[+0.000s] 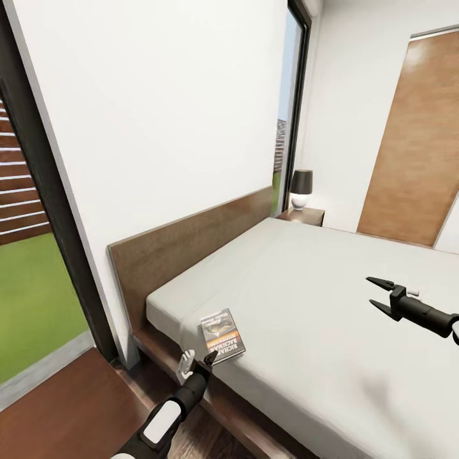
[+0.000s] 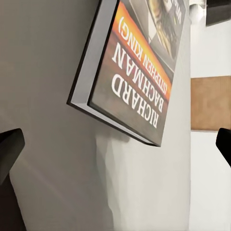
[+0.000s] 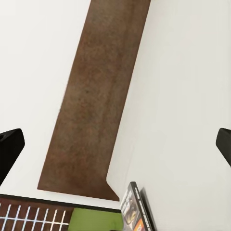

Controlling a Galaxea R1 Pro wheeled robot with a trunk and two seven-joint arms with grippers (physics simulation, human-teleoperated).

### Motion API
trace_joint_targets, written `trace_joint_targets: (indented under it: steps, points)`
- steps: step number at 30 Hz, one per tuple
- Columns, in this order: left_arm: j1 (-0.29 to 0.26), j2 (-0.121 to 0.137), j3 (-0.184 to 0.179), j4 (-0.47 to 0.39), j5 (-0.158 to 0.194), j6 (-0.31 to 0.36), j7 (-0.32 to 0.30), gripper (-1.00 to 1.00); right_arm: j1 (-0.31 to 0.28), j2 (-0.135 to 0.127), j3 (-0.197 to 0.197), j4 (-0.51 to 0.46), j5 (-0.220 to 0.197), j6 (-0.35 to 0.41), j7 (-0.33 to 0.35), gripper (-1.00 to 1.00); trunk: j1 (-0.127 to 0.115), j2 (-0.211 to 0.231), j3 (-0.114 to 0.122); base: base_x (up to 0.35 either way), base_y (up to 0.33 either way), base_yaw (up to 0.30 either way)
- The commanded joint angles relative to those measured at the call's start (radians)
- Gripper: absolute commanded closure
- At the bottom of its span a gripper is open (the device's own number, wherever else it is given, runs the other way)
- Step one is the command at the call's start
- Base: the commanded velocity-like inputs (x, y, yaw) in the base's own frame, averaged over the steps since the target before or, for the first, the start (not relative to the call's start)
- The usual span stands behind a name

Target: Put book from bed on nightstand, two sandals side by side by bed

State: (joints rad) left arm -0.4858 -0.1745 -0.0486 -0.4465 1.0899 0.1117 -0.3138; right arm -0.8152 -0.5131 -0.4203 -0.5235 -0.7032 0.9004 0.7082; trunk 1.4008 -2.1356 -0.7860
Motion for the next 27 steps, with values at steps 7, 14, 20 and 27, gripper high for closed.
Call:
trace_joint_targets:
  steps: [7,14,20,27]
  points:
    - [-0.001,0.0,0.0,0.0,0.01,0.005,-0.002,-1.0,-0.001,0.0,-0.004,0.0,0.004,0.005,0.004,-1.0,0.0,0.0,-0.001,0.0,0.0,-0.001]
    - [-0.001,0.0,0.0,0.0,0.01,0.004,-0.002,-1.0,-0.001,0.0,-0.005,0.0,0.004,0.005,0.004,-1.0,0.0,0.0,-0.001,0.0,0.0,0.0]
    - [-0.001,0.0,0.0,0.0,0.011,0.004,-0.002,-1.0,-0.001,0.0,-0.006,0.0,0.004,0.005,0.004,-1.0,0.0,0.0,-0.001,0.0,0.0,0.0]
    - [-0.001,0.0,0.0,0.0,0.011,0.004,-0.002,-1.0,-0.001,-0.001,-0.007,0.0,0.005,0.005,0.004,-1.0,0.0,0.0,-0.001,0.0,0.0,0.0]
